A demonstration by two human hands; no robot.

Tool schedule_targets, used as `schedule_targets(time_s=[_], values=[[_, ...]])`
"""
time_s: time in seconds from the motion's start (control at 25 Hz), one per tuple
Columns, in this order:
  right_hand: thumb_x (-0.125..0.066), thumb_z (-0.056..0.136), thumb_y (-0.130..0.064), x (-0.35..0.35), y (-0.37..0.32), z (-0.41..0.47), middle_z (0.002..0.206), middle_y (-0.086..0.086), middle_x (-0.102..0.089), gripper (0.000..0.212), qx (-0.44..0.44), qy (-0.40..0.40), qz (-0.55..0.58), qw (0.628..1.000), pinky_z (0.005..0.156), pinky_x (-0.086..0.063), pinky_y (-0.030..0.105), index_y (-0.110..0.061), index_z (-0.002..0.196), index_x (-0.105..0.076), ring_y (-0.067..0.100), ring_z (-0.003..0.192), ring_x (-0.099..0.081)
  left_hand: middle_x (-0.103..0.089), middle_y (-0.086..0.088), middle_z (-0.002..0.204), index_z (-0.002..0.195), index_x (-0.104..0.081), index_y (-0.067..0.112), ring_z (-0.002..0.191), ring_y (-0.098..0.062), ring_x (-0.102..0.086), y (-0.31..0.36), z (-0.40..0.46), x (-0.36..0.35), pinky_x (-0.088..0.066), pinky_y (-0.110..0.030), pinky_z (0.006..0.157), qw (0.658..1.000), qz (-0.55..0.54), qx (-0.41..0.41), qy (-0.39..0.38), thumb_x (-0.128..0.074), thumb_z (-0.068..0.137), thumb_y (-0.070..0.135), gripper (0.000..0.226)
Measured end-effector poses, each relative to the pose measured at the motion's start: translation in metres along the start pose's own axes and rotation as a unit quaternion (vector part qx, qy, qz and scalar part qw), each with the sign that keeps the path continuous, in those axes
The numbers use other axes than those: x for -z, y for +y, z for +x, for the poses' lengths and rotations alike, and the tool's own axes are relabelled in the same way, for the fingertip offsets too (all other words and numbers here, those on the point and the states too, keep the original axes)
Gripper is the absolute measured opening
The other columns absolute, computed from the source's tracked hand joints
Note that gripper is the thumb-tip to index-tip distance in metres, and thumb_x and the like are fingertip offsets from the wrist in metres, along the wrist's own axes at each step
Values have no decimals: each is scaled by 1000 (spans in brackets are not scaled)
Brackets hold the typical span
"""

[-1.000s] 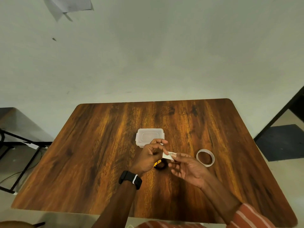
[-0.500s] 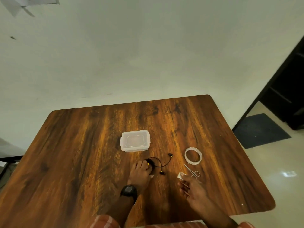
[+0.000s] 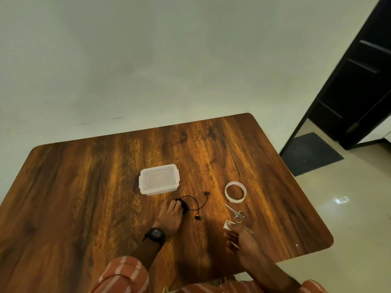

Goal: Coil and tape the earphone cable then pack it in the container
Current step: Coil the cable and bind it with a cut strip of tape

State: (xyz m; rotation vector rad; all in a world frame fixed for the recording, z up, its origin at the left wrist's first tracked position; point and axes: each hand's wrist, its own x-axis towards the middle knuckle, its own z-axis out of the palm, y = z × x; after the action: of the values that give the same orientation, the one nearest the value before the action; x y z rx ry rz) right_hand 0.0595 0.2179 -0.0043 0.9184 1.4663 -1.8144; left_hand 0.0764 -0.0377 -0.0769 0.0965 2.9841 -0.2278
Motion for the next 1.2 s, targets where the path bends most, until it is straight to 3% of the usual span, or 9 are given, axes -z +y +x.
schedule_targets(time_s=[0.16,0.24,0.36,0.6,0.72,0.84,0.92,1.04,1.2], values=[[-70,85,-7,-19,-4,2,92,16,-76,18,-18,-28,55,998,66,-54,32,-5,102,-66,23,82,-70,-49,-4,141,136,-49,16,131,-26,-43,6,-3,21,-31,-41,113,986,-133,100,-17,-41,102,29,37],[-70,84,-4,-39,-6,2,95,18,-75,20,-19,-36,77,996,71,-57,34,-6,101,-61,25,85,-71,-50,-1,137,131,-49,19,131,-24,-41,10,-1,40,-29,-40,112,967,-228,112,-2,-38,103,29,31],[-70,84,-1,-71,-4,2,94,17,-75,16,7,-29,57,998,77,-57,37,-4,98,-63,25,82,-72,-51,7,105,104,-53,20,106,-18,-47,20,-8,75,-33,-34,93,942,-321,95,33,-36,105,26,18],[-68,83,4,-97,-10,-8,90,17,-71,12,49,-4,101,994,70,-55,33,-7,80,-63,28,83,-68,-40,11,88,90,-42,24,84,-10,-33,31,-18,124,-21,-29,73,953,-275,75,100,-36,105,27,17],[-68,83,3,-100,-14,-12,89,20,-72,10,49,-22,118,992,62,-53,34,-6,79,-66,28,76,-68,-52,6,102,105,-53,20,98,-15,-43,31,-17,118,-36,-35,91,961,-263,54,72,-37,104,28,18],[-66,84,2,-103,-18,-18,91,22,-70,9,39,-53,149,987,58,-50,33,-1,92,-67,26,69,-65,-54,1,123,121,-51,20,118,-21,-43,28,-17,115,-28,-41,110,979,-191,37,57,-46,97,24,24],[-65,85,3,-104,-19,-21,90,21,-70,19,29,-75,182,980,55,-52,31,3,104,-67,24,67,-64,-53,-1,129,125,-49,19,124,-25,-40,28,-17,122,-23,-47,115,988,-134,43,56,-49,94,27,32],[-63,86,3,-105,-24,-25,86,18,-70,16,12,-87,206,975,47,-53,25,2,102,-67,21,65,-66,-53,-9,131,127,-49,16,128,-30,-41,34,-15,135,-19,-54,117,995,-51,67,51,-44,95,30,35],[-65,86,1,-106,-32,-29,86,17,-68,16,-3,-98,229,968,45,-54,25,3,102,-67,20,64,-64,-61,-8,120,120,-57,19,120,-30,-50,40,-15,144,-27,-53,114,992,-31,90,82,-46,96,32,29]])
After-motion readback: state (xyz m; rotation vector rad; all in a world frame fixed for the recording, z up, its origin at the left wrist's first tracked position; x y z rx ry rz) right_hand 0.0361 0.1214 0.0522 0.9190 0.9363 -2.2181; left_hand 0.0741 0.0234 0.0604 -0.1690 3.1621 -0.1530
